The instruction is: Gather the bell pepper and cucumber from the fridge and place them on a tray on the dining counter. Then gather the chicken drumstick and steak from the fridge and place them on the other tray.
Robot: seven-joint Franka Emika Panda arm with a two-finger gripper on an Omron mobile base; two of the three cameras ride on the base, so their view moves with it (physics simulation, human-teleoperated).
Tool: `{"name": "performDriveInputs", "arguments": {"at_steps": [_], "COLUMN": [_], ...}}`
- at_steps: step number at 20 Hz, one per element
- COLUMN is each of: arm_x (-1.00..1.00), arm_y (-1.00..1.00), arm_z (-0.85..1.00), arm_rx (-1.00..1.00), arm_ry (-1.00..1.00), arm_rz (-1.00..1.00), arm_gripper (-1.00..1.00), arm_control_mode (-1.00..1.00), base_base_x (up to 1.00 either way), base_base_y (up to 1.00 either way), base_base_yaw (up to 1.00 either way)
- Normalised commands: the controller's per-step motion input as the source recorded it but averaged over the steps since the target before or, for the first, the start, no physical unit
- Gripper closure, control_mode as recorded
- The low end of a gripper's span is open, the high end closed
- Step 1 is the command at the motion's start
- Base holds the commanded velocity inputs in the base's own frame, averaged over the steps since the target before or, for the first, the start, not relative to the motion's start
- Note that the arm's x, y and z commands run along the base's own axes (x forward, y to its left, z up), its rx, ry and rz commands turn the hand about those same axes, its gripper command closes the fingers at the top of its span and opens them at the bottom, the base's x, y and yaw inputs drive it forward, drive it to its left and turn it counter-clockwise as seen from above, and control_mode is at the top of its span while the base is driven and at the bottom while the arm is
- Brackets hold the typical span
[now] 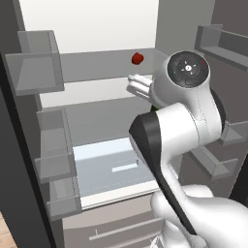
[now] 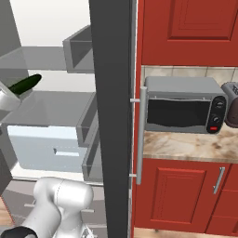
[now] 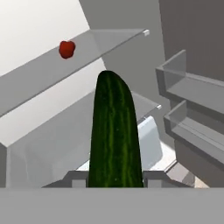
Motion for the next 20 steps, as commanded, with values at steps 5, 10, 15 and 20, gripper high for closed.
{"name": "performDriveInputs", "arguments": {"at_steps": [5, 10, 15, 20], "arm_x": [-0.59, -0.44, -0.04, 0.00], "arm_y": [-0.13, -0.19, -0.02, 0.00], "arm_z": [-0.65, -0.65, -0.23, -0.01], "arm_rx": [-0.03, -0.03, 0.00, 0.00], "arm_ry": [0.12, 0.08, 0.11, 0.02], "arm_rz": [0.01, 0.02, 0.00, 0.00], "arm_gripper": [1.00, 1.00, 1.00, 1.00], "arm_control_mode": [-1.00, -1.00, -1.00, -1.00], "base_base_x": [0.00, 0.00, 0.00, 0.00], "base_base_y": [0.00, 0.00, 0.00, 0.00], "base_base_yaw": [0.00, 0.00, 0.00, 0.00]}}
